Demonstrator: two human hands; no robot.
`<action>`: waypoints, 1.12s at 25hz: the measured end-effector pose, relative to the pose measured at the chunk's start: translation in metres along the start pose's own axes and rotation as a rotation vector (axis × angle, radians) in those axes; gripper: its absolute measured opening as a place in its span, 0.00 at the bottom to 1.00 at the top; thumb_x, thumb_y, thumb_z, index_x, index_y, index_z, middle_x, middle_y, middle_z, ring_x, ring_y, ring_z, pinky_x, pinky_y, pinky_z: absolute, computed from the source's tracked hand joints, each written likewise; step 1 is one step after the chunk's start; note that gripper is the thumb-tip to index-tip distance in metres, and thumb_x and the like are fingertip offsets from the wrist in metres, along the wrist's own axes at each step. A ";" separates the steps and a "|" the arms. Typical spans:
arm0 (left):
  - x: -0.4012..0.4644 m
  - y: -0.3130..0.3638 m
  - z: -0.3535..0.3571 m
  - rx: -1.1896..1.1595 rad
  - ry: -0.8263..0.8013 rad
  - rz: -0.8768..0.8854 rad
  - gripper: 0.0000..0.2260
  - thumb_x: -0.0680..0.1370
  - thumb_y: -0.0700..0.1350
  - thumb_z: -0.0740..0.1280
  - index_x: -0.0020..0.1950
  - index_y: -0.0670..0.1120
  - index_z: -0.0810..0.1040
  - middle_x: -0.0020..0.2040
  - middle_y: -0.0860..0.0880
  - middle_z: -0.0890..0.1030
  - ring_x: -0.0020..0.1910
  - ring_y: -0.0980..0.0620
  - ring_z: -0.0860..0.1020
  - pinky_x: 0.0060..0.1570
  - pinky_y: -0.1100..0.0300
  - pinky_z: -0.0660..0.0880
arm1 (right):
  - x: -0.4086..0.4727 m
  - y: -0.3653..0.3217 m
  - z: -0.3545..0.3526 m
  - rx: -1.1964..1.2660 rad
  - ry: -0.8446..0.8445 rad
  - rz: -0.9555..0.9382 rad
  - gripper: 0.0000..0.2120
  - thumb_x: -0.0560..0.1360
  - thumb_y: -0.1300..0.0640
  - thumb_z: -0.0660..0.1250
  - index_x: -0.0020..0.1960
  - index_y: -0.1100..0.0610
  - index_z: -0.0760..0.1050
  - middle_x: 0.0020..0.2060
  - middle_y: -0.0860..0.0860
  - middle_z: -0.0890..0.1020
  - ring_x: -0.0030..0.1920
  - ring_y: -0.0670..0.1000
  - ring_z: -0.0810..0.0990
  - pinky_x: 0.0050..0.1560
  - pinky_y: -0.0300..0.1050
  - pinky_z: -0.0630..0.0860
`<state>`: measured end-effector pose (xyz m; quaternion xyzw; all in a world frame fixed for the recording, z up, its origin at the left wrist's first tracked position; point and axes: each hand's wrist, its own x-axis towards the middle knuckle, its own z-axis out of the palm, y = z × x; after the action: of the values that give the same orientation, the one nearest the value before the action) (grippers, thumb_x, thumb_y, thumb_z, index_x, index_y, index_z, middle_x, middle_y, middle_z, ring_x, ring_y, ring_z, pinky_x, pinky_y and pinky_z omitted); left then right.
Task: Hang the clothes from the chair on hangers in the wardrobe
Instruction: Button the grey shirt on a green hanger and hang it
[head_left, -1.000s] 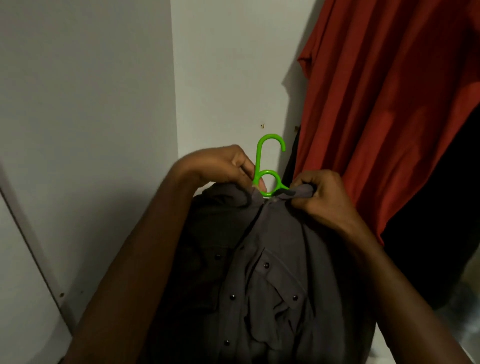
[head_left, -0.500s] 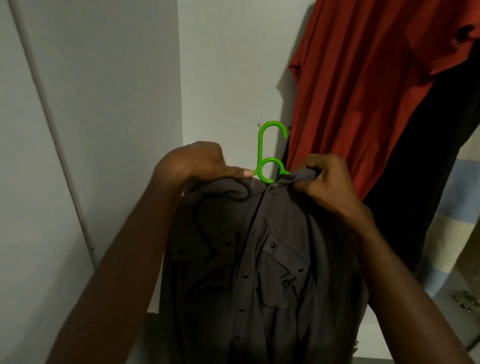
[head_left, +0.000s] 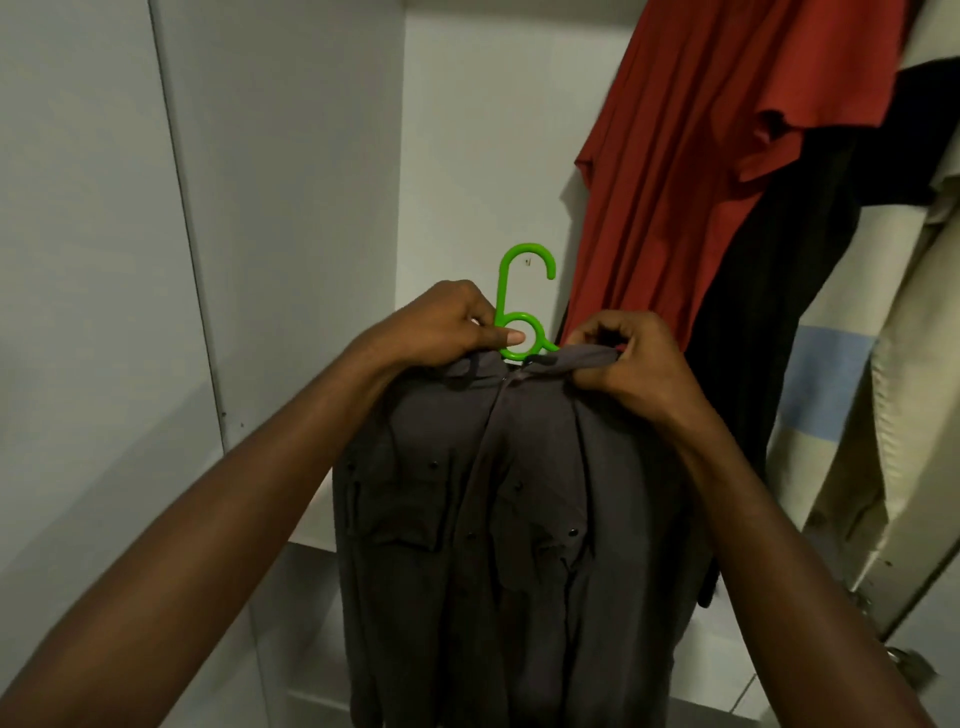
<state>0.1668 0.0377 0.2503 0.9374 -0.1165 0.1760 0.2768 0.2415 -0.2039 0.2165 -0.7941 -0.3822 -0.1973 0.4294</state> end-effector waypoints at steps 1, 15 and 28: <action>-0.006 0.005 -0.006 -0.019 0.011 -0.012 0.20 0.77 0.57 0.72 0.40 0.39 0.85 0.29 0.43 0.76 0.27 0.55 0.67 0.31 0.61 0.64 | -0.005 0.002 -0.009 -0.026 -0.029 0.035 0.22 0.58 0.58 0.80 0.51 0.54 0.83 0.45 0.48 0.86 0.45 0.46 0.83 0.46 0.48 0.80; -0.025 0.038 -0.050 0.114 0.068 0.031 0.16 0.78 0.58 0.71 0.38 0.47 0.87 0.23 0.56 0.77 0.21 0.58 0.67 0.30 0.62 0.64 | -0.061 0.003 -0.052 0.306 -0.301 0.327 0.25 0.63 0.72 0.80 0.59 0.62 0.82 0.52 0.56 0.87 0.55 0.55 0.86 0.54 0.45 0.84; -0.054 0.028 -0.062 -0.153 0.182 0.085 0.14 0.75 0.58 0.74 0.40 0.48 0.89 0.24 0.54 0.76 0.23 0.58 0.67 0.27 0.69 0.62 | -0.063 -0.020 -0.025 0.401 -0.081 0.391 0.10 0.76 0.58 0.74 0.51 0.65 0.85 0.48 0.62 0.87 0.49 0.60 0.87 0.50 0.49 0.83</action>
<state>0.0922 0.0556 0.2909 0.8878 -0.1437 0.2628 0.3493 0.1863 -0.2453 0.2008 -0.7590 -0.2702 0.0008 0.5924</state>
